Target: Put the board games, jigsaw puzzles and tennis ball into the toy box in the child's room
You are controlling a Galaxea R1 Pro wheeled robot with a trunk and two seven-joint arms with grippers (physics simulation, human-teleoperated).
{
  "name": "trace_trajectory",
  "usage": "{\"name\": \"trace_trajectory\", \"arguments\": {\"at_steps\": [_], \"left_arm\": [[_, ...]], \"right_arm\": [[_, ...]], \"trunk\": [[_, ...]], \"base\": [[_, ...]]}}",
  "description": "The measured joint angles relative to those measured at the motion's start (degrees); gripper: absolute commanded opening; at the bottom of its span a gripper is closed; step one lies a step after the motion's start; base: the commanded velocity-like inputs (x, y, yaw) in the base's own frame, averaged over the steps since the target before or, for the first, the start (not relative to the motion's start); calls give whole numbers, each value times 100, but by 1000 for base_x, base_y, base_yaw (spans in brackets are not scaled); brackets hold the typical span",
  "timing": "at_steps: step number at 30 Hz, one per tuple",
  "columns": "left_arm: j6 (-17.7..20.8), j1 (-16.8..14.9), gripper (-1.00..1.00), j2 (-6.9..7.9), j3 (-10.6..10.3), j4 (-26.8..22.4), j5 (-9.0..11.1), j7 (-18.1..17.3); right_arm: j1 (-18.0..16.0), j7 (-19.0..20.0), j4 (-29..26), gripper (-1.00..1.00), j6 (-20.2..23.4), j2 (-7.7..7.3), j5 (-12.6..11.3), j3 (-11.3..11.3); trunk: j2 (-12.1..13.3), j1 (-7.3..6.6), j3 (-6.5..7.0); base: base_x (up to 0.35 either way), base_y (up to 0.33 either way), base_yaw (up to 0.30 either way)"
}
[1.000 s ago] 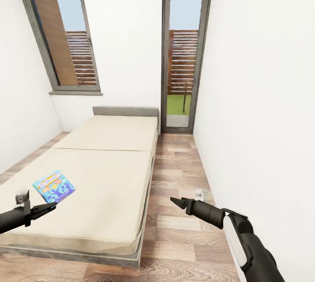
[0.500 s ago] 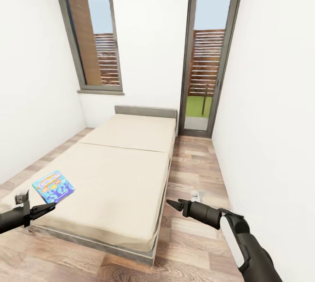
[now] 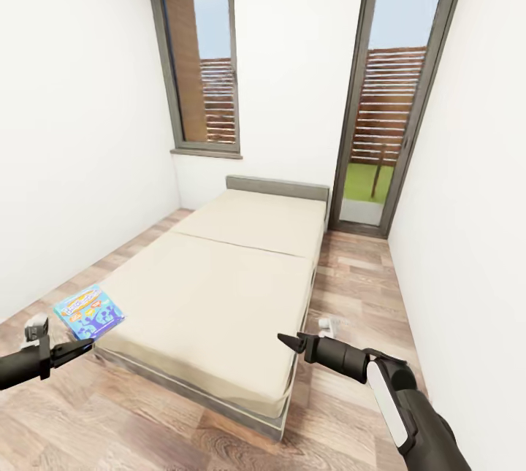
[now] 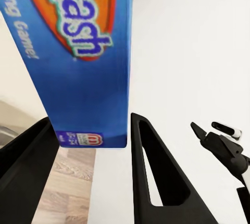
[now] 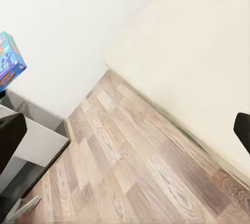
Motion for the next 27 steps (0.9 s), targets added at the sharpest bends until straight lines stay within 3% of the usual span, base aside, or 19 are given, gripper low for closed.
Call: {"name": "trace_trajectory", "arguments": {"at_steps": [11, 27], "left_arm": [[-16, 0, -100, 0, -4, 0, 7, 1], [-1, 0, -100, 0, -9, 1, 17, -16]], "right_arm": [[0, 0, 3, 100, 0, 0, 0, 4], [0, 0, 0, 100, 0, 0, 1, 6]], "trunk": [[442, -241, 198], [1084, -593, 485]], "base": [[-109, 0, 290], [-7, 0, 290]]}}
